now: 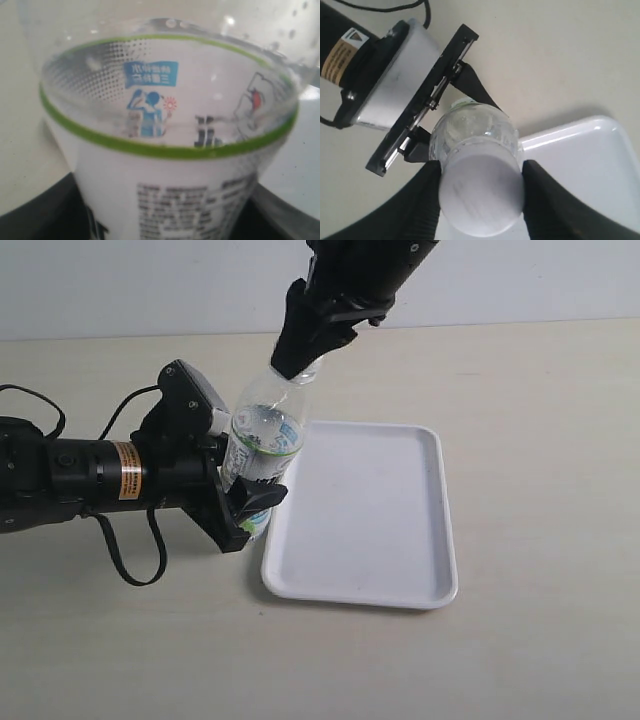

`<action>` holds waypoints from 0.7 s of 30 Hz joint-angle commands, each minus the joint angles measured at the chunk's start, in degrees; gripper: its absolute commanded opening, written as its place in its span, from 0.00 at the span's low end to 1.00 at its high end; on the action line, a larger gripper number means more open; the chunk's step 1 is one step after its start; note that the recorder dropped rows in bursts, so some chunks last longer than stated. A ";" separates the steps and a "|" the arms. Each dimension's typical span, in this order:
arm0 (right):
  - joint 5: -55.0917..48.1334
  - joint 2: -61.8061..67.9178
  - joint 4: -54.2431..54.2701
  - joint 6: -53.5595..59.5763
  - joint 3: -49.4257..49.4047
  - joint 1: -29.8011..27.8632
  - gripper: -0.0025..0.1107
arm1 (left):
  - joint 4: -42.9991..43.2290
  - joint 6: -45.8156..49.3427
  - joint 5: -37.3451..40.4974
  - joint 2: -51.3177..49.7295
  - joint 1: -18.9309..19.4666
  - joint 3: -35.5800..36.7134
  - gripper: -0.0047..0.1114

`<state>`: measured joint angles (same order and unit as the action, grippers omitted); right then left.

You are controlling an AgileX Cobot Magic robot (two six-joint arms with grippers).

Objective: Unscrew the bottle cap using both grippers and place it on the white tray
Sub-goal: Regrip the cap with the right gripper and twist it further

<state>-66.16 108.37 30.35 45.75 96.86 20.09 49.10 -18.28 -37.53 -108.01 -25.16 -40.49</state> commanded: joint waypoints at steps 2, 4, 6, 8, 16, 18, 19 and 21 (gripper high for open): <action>0.15 -0.39 -0.37 15.01 0.21 -0.05 0.02 | -0.92 -0.18 -1.71 1.01 -0.08 -0.28 0.04; 0.15 -0.39 -0.37 18.77 0.21 -0.05 0.02 | -0.92 -0.17 -1.58 1.01 -0.08 -0.28 0.04; 0.15 -0.39 -0.37 22.95 0.21 -0.05 0.02 | -0.92 -0.17 -1.58 1.01 -0.08 -0.28 0.04; 0.15 -0.39 -0.37 27.94 0.21 -0.05 0.02 | -0.92 -0.17 -1.58 1.01 -0.08 -0.28 0.04; 0.15 -0.39 -0.48 41.63 0.21 -0.05 0.02 | -0.92 -0.17 -1.68 1.01 -0.08 -0.28 0.04; 0.15 -0.39 -0.48 45.88 0.21 -0.05 0.02 | -1.29 -0.17 -1.68 1.01 -0.08 -0.28 0.04; 0.15 -0.39 -0.48 47.85 0.21 -0.05 0.02 | -1.25 -0.35 -1.68 1.01 -0.08 -0.28 0.04; 0.15 -0.39 -0.48 53.43 0.21 -0.05 0.02 | -1.25 -0.43 -1.68 1.01 -0.08 -0.28 0.04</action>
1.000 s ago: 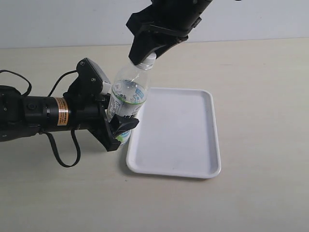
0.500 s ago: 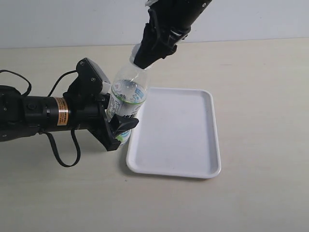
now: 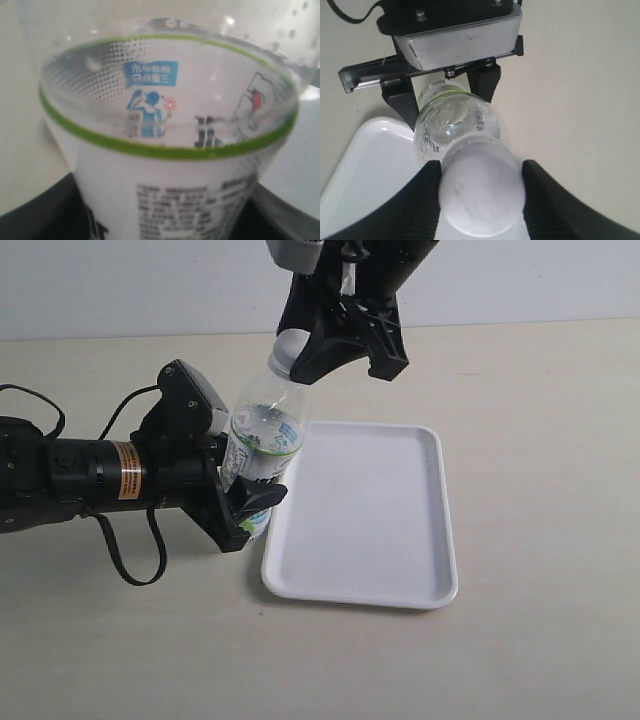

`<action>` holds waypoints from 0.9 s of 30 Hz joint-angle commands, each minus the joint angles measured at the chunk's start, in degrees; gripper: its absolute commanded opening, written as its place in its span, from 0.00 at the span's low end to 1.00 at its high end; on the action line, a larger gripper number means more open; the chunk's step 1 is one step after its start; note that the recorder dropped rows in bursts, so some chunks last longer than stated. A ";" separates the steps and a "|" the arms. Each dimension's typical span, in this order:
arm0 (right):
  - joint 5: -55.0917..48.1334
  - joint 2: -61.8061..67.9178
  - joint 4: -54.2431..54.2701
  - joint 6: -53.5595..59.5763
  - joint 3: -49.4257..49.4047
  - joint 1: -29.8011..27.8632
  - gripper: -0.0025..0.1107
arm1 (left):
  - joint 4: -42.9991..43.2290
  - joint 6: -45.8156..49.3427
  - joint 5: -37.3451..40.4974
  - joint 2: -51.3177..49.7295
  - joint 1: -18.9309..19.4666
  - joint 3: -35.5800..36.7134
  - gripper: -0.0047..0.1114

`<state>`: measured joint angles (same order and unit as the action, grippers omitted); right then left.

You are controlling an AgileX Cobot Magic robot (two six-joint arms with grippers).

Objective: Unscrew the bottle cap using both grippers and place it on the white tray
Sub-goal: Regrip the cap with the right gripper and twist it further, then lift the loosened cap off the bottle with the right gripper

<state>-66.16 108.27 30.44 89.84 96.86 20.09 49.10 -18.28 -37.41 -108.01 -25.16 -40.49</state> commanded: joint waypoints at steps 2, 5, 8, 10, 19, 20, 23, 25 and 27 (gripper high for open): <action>0.15 -0.29 -0.57 15.46 0.21 -0.05 0.02 | -1.25 -0.43 -1.80 1.01 -0.08 -0.28 0.04; 0.01 -0.29 -0.69 25.34 0.21 -0.05 0.02 | -1.25 -0.58 -1.80 1.01 -0.08 -0.28 0.04; -0.13 -0.29 -0.84 31.54 0.21 -0.05 0.02 | -1.25 -0.68 -1.80 0.91 -0.08 -0.28 0.04; 0.17 -0.29 -0.95 31.54 0.21 -0.05 0.02 | -1.25 -0.83 -1.80 0.91 -0.08 -0.28 0.04; -0.04 -1.54 -0.94 31.44 0.21 -0.05 0.02 | -1.50 -0.95 -2.12 0.91 -0.08 -0.28 0.04; -0.04 -2.12 0.41 31.44 0.21 -0.05 0.02 | -1.49 -0.95 -2.24 0.91 -0.08 -0.28 0.04; -0.04 -4.75 2.83 29.72 0.21 -0.05 0.02 | -1.63 -0.95 -2.25 0.91 -0.08 -0.28 0.04; -0.04 -6.51 3.96 25.63 0.21 -0.05 0.02 | -1.62 -0.95 -2.35 0.91 -0.08 -0.28 0.04; -0.04 -8.22 3.56 18.61 0.21 -0.05 0.02 | -1.62 -0.95 -3.04 0.91 -0.08 -0.28 0.04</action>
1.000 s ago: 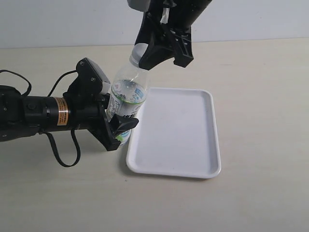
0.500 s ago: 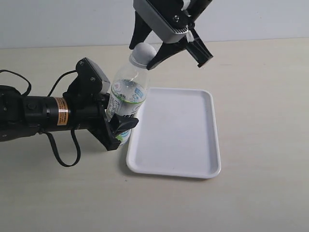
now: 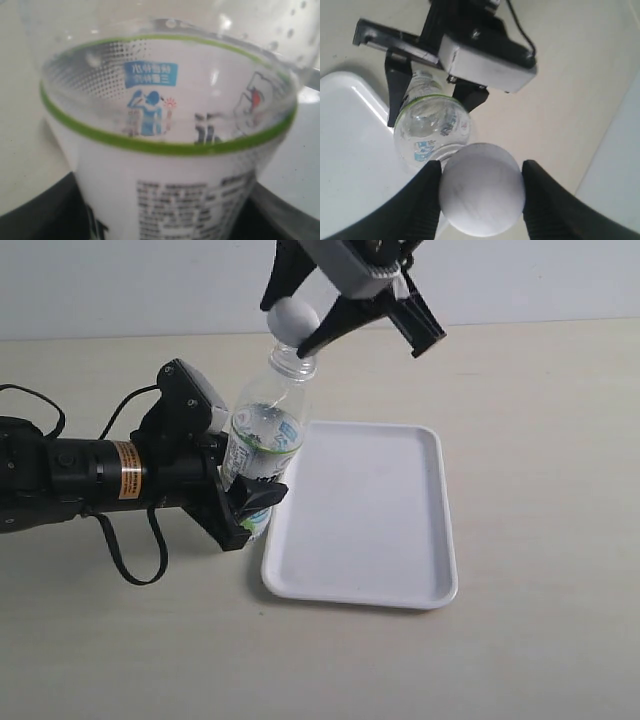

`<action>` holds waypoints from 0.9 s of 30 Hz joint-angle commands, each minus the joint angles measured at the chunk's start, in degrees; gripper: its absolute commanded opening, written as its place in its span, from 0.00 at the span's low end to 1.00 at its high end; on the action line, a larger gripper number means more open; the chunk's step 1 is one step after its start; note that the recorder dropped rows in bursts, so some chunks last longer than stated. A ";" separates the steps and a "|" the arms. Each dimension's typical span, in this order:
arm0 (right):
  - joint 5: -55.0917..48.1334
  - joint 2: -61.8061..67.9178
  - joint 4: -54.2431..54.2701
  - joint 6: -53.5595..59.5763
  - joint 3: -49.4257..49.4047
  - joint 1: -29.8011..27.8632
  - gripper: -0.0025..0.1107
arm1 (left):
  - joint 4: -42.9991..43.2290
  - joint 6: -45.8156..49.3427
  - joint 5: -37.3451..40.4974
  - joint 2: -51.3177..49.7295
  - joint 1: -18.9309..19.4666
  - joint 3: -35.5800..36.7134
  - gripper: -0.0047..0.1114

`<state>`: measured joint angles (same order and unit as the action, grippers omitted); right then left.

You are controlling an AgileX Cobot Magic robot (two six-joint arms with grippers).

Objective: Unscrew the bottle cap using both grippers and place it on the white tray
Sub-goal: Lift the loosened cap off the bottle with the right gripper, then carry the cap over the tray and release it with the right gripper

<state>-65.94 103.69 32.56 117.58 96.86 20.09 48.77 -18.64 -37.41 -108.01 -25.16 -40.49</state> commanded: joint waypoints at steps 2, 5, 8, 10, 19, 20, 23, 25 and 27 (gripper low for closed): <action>0.22 -5.16 0.10 -19.11 0.21 -0.05 0.02 | -1.42 -0.46 -4.23 0.91 0.03 -0.16 0.04; 0.71 -6.35 -4.86 -33.25 0.21 -0.05 0.02 | -3.31 1.97 -6.62 0.91 0.60 0.94 0.04; 1.88 -6.63 -13.30 -50.18 0.21 -0.28 0.02 | -4.72 3.26 -11.73 0.91 2.38 2.85 0.04; 2.40 -6.23 -19.90 -67.83 0.09 -1.56 0.02 | -5.49 3.53 -18.42 0.91 5.22 4.81 0.04; 0.37 6.17 -18.36 -93.87 -0.96 -4.02 0.02 | -6.72 6.78 -32.55 -0.67 9.94 9.33 0.04; 1.30 7.26 -18.36 -93.87 -1.88 -4.02 0.02 | -7.07 6.78 -32.55 -1.14 9.94 9.33 0.04; 7.65 10.87 -16.85 -94.07 -8.62 -4.02 0.02 | -9.09 7.24 -32.55 -3.11 9.94 9.33 0.04; 11.97 12.06 -14.05 -93.38 -12.59 -4.02 0.02 | -9.09 7.95 -32.55 -4.14 9.94 9.22 0.04; 14.85 12.66 -13.03 -93.07 -14.90 -3.70 0.02 | -9.91 7.96 -32.55 -4.65 9.94 9.22 0.04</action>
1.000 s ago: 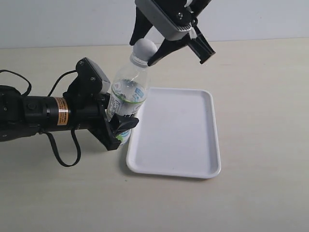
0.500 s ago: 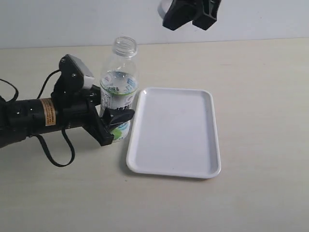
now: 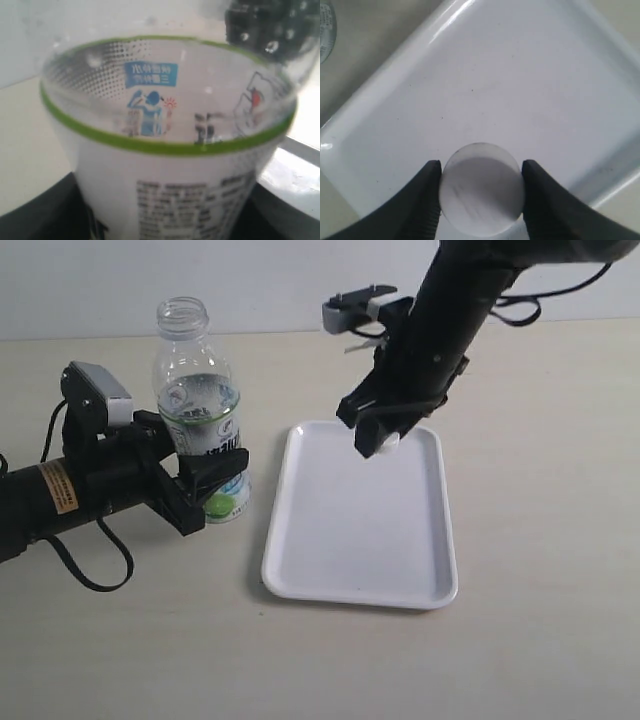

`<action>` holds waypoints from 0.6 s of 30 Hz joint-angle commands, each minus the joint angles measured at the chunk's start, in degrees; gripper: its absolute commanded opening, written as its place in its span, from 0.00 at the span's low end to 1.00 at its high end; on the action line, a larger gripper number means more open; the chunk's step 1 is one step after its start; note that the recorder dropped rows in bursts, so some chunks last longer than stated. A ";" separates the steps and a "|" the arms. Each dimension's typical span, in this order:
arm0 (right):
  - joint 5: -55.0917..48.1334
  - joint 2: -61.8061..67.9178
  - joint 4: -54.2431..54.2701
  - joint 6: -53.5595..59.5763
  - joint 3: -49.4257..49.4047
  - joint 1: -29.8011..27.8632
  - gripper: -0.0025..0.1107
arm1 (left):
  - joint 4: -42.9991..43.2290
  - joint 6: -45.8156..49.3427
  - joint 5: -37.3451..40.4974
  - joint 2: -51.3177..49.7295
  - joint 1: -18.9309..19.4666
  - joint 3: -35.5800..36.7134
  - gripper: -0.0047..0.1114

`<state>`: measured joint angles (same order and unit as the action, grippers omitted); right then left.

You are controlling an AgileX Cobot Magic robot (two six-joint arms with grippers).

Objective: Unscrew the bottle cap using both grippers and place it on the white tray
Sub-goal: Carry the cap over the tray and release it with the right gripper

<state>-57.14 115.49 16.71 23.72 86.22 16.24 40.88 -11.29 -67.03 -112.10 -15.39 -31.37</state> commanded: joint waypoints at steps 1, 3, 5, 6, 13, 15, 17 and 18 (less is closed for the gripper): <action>7.81 1.34 2.66 0.79 -5.30 0.71 0.02 | -2.55 0.61 -2.94 -0.56 0.16 0.10 0.04; 11.38 1.99 2.66 0.79 -7.01 1.37 0.02 | -2.69 0.61 -2.94 -0.56 0.16 0.10 0.04; 13.48 2.79 2.39 0.62 -7.91 2.04 0.02 | -2.58 0.72 -2.94 -0.56 0.16 0.10 0.04; 14.21 3.36 2.39 0.62 -8.05 2.36 0.02 | -2.58 0.72 -2.94 -0.56 0.16 0.10 0.04; 14.10 5.53 1.48 0.62 -8.05 2.41 0.02 | -2.32 0.59 -2.94 -0.56 0.16 0.10 0.04; 14.10 6.01 1.03 0.62 -8.05 2.41 0.02 | -2.32 0.59 -2.94 -0.56 0.16 0.10 0.04; 14.61 6.50 0.21 0.53 -8.05 2.41 0.02 | -2.32 0.59 -2.94 -0.56 0.16 0.10 0.04; 14.76 6.63 0.12 0.48 -8.05 2.41 0.02 | -2.32 0.59 -2.94 -0.56 0.16 0.10 0.04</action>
<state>-43.34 121.68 17.74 23.83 78.48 18.59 39.25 -10.94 -67.01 -112.97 -15.39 -31.37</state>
